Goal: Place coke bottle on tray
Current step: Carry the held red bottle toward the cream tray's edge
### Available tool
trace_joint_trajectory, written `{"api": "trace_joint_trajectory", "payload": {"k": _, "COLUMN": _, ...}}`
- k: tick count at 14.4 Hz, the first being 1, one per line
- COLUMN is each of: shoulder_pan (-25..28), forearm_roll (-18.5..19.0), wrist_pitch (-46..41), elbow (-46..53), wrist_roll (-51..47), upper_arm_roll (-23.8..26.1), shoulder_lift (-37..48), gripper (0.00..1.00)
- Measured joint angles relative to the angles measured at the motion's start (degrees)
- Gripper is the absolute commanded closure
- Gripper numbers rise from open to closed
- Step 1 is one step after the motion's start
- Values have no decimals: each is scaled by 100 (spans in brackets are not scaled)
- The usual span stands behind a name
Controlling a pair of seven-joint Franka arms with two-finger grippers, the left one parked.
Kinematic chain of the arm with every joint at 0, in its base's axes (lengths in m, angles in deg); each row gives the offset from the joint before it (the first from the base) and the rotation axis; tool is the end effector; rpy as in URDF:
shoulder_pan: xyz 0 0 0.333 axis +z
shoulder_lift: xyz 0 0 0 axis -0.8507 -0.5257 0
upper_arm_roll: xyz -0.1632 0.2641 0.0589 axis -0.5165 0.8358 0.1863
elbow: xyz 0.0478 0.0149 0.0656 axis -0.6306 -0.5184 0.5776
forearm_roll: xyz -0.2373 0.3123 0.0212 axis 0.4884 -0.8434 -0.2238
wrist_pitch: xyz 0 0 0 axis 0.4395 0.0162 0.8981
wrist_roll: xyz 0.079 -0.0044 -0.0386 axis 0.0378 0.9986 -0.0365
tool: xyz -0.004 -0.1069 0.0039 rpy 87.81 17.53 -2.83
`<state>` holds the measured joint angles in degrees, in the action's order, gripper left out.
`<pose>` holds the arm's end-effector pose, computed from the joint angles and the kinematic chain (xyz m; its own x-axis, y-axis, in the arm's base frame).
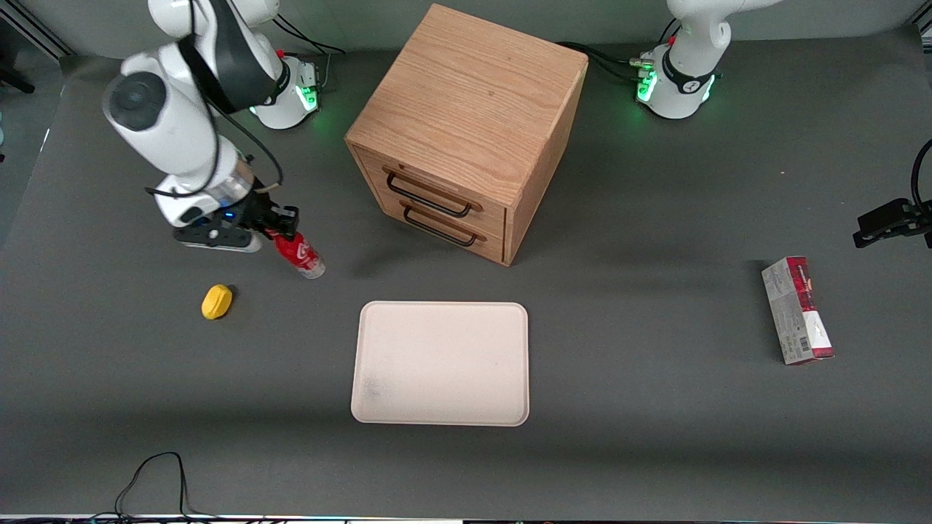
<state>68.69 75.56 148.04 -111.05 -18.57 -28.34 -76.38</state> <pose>0.5187 0.1713 0.4884 0.9865 -0.1623 0.0236 -0.1618 -0.9866 -0.0220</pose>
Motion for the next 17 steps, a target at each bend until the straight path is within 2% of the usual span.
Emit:
{"api": "trace_joint_trajectory", "payload": {"k": 4, "shoulder_pan": -99, "forearm_roll": 183, "wrist_pitch": -1319, "elbow": 2214, "wrist_roll": 17, "upper_arm_roll": -2, "shoulder_lift": -990, "gripper": 100}}
{"api": "trace_joint_trajectory", "payload": {"k": 9, "shoulder_pan": -98, "forearm_roll": 376, "wrist_pitch": -1976, "elbow": 5131, "wrist_roll": 121, "upper_arm_roll": 152, "shoulder_lift": -3193, "gripper": 100}}
{"api": "trace_joint_trajectory", "payload": {"k": 12, "shoulder_pan": -69, "forearm_roll": 517, "wrist_pitch": -1758, "elbow": 5852, "wrist_roll": 170, "upper_arm_roll": 305, "shoulder_lift": -4077, "gripper": 100}}
{"api": "trace_joint_trajectory", "payload": {"k": 17, "shoulder_pan": 49, "forearm_roll": 778, "wrist_pitch": -870, "elbow": 6012, "wrist_roll": 181, "upper_arm_roll": 482, "shoulder_lift": -4650, "gripper": 100}}
